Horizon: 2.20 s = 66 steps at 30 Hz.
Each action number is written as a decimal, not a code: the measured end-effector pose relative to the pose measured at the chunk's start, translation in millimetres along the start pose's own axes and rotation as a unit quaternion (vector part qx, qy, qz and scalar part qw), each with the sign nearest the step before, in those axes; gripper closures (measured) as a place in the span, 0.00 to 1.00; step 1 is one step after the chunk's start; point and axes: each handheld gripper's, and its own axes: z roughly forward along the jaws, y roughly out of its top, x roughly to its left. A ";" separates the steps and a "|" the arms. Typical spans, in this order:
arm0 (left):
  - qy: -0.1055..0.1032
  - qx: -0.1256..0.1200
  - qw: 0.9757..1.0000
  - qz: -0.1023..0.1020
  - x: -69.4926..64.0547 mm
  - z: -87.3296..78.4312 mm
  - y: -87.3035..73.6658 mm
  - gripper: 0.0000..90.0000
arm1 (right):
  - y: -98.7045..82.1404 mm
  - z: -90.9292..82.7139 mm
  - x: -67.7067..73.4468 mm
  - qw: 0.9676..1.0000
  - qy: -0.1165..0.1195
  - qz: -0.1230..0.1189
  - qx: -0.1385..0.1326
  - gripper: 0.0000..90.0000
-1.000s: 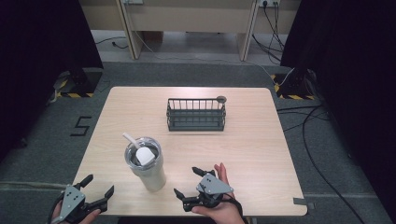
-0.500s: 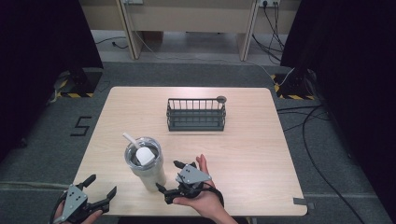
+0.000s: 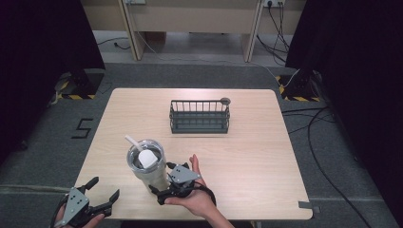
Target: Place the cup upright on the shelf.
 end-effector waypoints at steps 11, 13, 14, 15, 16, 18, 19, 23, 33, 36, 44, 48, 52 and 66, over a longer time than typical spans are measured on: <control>0.001 -0.001 1.000 0.000 0.3 -1.2 0.7 0.16 | 2.2 21.0 5.4 1.000 0.005 0.007 -0.023 0.03; 0.001 0.001 1.000 0.000 0.7 -0.6 0.1 0.16 | 0.9 24.2 3.7 1.000 0.007 0.007 -0.029 0.03; 0.001 0.002 1.000 0.000 0.7 -0.5 -0.1 0.16 | -0.1 25.9 3.2 0.999 0.005 0.012 -0.032 0.04; -0.002 0.001 1.000 -0.001 0.9 0.3 -0.5 0.16 | -0.9 27.1 2.8 0.999 0.002 0.010 -0.031 0.04; -0.002 0.001 1.000 -0.001 0.9 0.3 -0.5 0.16 | -0.9 27.1 2.8 0.999 0.002 0.010 -0.031 0.04; 0.000 0.002 1.000 0.000 0.4 0.0 -0.8 0.16 | -2.8 31.4 3.6 0.999 -0.003 0.009 -0.037 0.07; 0.000 0.003 1.000 0.000 0.3 0.0 -0.9 0.16 | -2.8 32.0 3.9 0.999 -0.005 0.008 -0.041 0.09; -0.003 0.004 1.000 0.001 0.0 0.7 -1.4 0.16 | -4.3 34.1 4.7 0.999 -0.008 0.005 -0.053 0.11; -0.006 0.008 1.000 0.001 -1.0 2.2 -2.4 0.16 | -8.1 34.7 7.0 0.997 -0.016 0.007 -0.071 0.11; -0.007 0.008 1.000 -0.001 -1.0 2.4 -2.3 0.16 | -7.1 34.3 6.8 0.998 -0.015 0.006 -0.068 0.11; -0.007 0.007 1.000 -0.002 -0.3 2.5 -2.6 0.16 | -6.0 34.7 7.2 0.998 -0.018 0.005 -0.067 0.11; -0.008 0.006 1.000 -0.002 -0.3 2.1 -2.2 0.16 | -5.1 34.9 6.8 0.998 -0.020 0.008 -0.066 0.11; -0.009 0.004 1.000 -0.002 -0.4 1.8 -1.9 0.16 | -3.3 34.6 5.8 0.997 -0.024 0.010 -0.069 0.12; -0.011 0.000 1.000 -0.007 -1.4 1.6 -1.0 0.16 | 15.5 23.1 -2.0 0.996 -0.047 0.011 -0.080 0.12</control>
